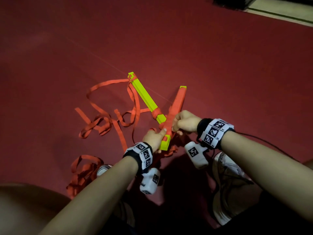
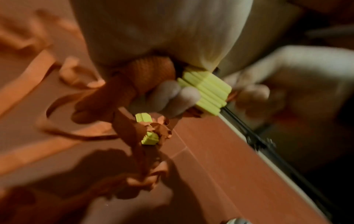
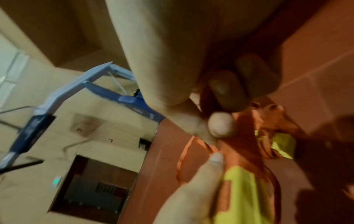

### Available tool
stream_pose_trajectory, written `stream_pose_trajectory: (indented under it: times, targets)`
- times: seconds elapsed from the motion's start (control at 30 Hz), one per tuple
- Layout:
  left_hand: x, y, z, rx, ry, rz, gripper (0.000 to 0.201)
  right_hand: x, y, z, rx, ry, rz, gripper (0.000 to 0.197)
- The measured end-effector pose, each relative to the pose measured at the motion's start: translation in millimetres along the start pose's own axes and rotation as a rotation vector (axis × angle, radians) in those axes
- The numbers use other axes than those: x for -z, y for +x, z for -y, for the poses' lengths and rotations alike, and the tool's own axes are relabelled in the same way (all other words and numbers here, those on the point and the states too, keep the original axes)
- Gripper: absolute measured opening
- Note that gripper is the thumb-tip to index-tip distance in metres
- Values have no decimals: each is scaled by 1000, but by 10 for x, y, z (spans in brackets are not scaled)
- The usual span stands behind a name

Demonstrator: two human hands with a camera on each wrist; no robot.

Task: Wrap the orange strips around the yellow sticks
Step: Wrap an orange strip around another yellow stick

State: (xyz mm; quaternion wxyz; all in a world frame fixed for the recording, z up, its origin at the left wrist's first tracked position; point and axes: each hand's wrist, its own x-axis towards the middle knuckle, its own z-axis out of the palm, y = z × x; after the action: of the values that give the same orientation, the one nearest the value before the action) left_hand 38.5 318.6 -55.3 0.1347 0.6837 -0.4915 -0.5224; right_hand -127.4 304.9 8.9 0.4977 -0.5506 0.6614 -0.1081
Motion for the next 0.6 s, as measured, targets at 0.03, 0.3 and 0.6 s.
stream_pose_trajectory:
  times: [0.03, 0.3, 0.6]
  targets:
    - [-4, -9, 3, -38, 45, 0, 47, 6, -4, 55, 16, -57, 25, 14]
    - [54, -95, -22, -117, -14, 246, 29, -33, 15, 128, 43, -45, 85, 16]
    - [-48, -177, -83, -228, 292, 49, 51, -167, -19, 194, 179, 260, 146, 31]
